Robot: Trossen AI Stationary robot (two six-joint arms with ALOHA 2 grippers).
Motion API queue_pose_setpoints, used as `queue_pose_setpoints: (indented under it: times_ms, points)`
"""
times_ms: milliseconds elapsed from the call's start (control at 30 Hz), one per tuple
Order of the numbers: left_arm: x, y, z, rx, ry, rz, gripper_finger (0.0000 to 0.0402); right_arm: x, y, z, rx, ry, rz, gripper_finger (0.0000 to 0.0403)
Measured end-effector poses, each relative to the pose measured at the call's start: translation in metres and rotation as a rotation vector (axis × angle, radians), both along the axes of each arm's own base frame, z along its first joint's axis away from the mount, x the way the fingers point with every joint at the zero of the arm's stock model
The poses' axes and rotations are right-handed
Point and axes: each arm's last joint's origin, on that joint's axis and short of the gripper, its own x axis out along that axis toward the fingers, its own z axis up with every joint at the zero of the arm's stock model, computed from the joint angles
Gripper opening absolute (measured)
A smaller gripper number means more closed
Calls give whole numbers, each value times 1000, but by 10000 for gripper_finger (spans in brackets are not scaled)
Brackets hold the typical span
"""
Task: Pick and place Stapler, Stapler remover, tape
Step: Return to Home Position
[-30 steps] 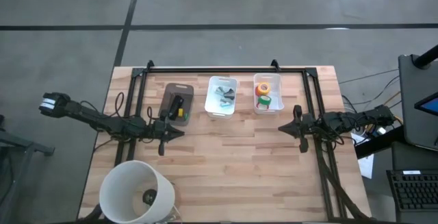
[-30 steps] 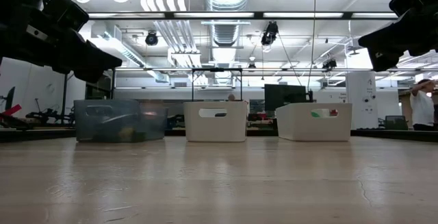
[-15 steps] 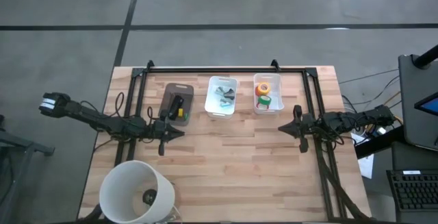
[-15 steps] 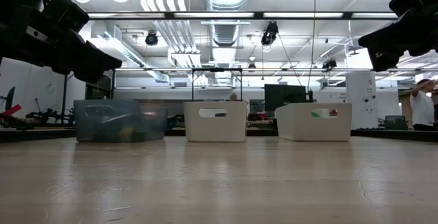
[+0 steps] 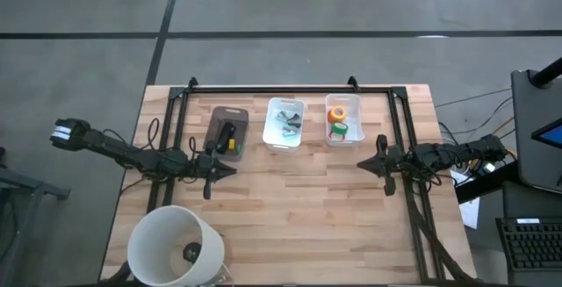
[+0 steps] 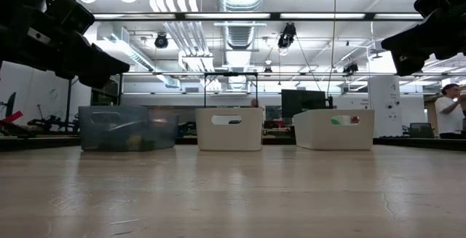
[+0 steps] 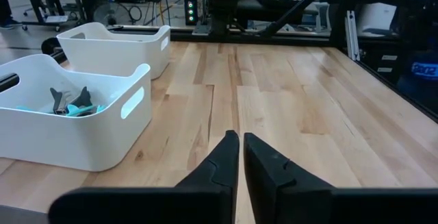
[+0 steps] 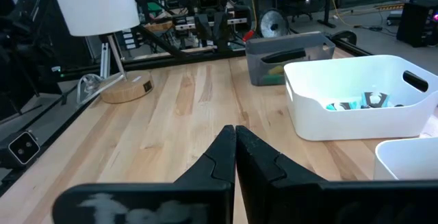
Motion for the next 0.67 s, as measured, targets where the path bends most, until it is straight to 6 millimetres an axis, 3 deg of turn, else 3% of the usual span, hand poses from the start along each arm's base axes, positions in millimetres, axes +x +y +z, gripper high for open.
queue_pose_setpoints:
  times_ms: [667]
  points:
    - [0, 0, 0, 0, 0, 0, 30, 0, 0, 0, 0, 0, 0, 9]
